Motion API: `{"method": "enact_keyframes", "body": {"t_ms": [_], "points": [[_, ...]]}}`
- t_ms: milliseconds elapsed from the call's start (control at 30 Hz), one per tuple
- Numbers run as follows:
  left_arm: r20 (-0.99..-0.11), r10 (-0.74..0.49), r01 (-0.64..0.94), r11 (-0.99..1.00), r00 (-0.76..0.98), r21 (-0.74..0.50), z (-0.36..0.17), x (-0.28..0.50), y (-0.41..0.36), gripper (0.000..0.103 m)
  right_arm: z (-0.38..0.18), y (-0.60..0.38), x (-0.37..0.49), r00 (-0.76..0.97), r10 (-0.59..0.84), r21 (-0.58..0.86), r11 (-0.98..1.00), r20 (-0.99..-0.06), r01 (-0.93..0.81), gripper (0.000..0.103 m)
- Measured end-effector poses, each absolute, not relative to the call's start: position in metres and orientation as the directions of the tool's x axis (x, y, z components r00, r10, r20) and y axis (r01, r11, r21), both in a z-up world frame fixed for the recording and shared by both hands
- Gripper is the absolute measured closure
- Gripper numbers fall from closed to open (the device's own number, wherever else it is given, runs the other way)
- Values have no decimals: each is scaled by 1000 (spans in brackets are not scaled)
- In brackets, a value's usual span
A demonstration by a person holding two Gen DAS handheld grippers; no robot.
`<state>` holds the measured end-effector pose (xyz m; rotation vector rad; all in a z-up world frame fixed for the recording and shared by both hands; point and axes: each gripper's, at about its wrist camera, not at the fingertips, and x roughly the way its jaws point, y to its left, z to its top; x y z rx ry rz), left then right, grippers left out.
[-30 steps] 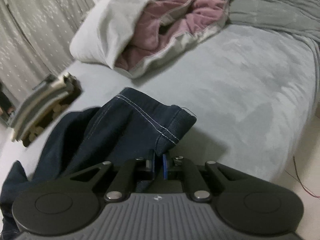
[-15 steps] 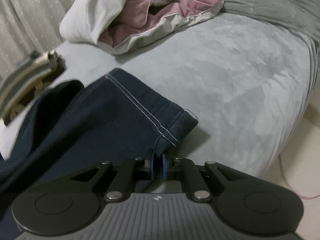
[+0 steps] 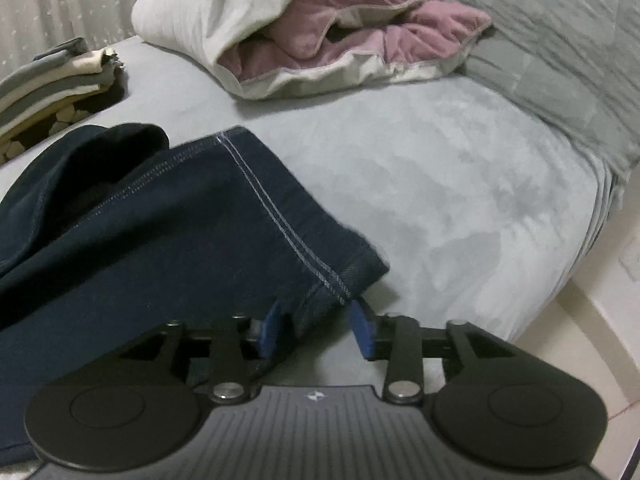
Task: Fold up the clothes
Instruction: 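Lay the jeans flat on the bed and open both grippers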
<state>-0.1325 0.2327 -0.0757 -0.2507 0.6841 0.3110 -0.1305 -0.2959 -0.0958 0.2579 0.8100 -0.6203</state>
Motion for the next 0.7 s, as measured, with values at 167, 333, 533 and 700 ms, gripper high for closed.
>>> {"method": "enact_keyframes", "body": {"t_ms": [167, 333, 533, 700], "points": [[-640, 127, -261, 958, 758, -118, -62, -111, 218, 27, -82, -296, -123, 539, -411, -29, 813, -735, 581, 59], [-646, 98, -213, 972, 757, -102, -52, -82, 212, 22, -67, -299, -110, 543, -398, -29, 825, -739, 565, 58], [-660, 114, -233, 968, 742, -96, -49, -45, 224, 21, -55, -299, -91, 549, -379, -34, 844, -745, 536, 55], [-692, 104, -253, 961, 714, -117, -58, -7, 237, 21, -45, -291, -69, 578, -336, -8, 869, -744, 495, 55]]}}
